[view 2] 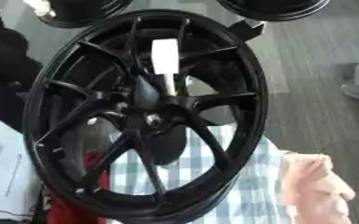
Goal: Pull the pin out of the wheel hub.
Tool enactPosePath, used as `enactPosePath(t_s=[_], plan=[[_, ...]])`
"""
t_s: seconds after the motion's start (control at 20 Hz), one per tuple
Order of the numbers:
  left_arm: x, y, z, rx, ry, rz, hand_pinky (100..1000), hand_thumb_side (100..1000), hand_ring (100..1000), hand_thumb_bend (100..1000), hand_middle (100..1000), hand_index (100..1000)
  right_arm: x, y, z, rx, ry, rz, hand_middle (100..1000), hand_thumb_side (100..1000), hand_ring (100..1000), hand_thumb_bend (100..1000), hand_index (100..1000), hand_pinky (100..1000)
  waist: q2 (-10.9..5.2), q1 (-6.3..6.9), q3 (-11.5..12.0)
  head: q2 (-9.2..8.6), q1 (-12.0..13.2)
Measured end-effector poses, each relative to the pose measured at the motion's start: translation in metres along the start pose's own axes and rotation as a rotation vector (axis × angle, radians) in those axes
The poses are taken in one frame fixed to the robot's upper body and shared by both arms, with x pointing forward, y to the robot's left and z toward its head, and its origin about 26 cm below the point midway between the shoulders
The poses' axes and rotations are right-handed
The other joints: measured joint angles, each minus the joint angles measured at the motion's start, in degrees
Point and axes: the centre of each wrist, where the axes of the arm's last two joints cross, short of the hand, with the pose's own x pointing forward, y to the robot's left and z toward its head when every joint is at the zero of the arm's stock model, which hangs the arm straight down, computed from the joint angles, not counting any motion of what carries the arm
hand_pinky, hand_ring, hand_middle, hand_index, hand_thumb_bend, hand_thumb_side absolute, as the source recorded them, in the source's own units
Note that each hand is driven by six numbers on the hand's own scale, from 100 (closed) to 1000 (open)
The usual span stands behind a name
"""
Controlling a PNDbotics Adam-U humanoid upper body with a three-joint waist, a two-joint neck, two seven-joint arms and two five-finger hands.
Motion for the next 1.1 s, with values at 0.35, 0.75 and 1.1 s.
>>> enactPosePath(t_s=[0.35, 0.75, 1.1], plan=[[-0.055, -0.038, 0.077, 0.071, 0.214, 0.167, 703, 100, 591, 100, 497, 543, -0.001, -0.006, -0.001, -0.038, -0.003, 0.003, 691, 688, 706, 100, 913, 719, 0.45, -0.36, 0.7, -0.06, 0.2], [-0.078, -0.066, 0.112, 0.06, 0.35, 0.177, 943, 925, 853, 395, 761, 876, -0.002, -0.01, 0.0, -0.062, -0.001, 0.008, 692, 689, 706, 100, 913, 719, 0.55, -0.85, 1.2, -0.55, 0.2], [-0.079, -0.068, 0.115, 0.061, 0.378, 0.139, 937, 917, 850, 351, 767, 888, -0.003, -0.011, 0.001, -0.069, 0.002, 0.01, 692, 689, 706, 100, 913, 719, 0.56, -1.01, 1.2, -0.96, 0.6]])
